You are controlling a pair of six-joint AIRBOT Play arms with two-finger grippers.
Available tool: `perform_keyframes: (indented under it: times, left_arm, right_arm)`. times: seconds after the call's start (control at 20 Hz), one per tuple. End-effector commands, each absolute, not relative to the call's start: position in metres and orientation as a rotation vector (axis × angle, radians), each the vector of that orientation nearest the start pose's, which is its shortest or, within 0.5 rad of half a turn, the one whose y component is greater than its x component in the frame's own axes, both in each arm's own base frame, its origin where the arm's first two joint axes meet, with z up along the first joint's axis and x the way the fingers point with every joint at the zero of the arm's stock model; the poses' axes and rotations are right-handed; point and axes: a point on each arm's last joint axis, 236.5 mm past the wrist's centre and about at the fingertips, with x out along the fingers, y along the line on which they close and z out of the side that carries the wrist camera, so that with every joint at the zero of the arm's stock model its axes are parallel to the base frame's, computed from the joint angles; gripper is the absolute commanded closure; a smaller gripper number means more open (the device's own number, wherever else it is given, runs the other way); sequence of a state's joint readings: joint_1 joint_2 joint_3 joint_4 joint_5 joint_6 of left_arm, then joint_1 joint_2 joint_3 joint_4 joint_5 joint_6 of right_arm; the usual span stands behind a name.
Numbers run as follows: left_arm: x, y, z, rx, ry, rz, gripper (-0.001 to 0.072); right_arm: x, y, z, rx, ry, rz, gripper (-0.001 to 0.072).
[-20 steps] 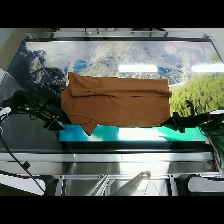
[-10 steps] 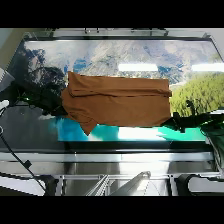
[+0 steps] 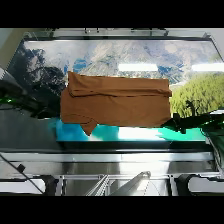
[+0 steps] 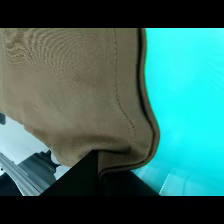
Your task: Fold the shirts.
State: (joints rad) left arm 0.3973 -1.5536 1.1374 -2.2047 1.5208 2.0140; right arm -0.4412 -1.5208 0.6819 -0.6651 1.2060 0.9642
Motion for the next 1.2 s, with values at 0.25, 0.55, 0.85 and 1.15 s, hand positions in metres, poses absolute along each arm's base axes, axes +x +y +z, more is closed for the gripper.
perform_keyframes:
  times: [0.25, 0.55, 0.85, 1.15]
  left_arm:
    - [0.307, -0.004, -0.086, -1.004, 1.350, -0.318, 0.0180]
    - [0.317, -0.047, -0.134, -0.965, 1.385, -0.273, 0.0274]
    - [0.347, -0.057, -0.117, -0.823, 1.293, -0.286, 0.0431]
    - [0.318, -0.060, -0.062, -0.907, 1.310, -0.451, 0.0680]
  right_arm:
    - [0.302, 0.060, -0.106, 0.969, 1.378, 0.436, 0.0695]
    - [0.305, 0.060, -0.105, 0.967, 1.361, 0.448, 0.0694]
    - [0.302, 0.064, -0.101, 0.974, 1.370, 0.472, 0.0695]
    - [0.287, 0.070, -0.073, 1.027, 1.385, 0.575, 0.0695]
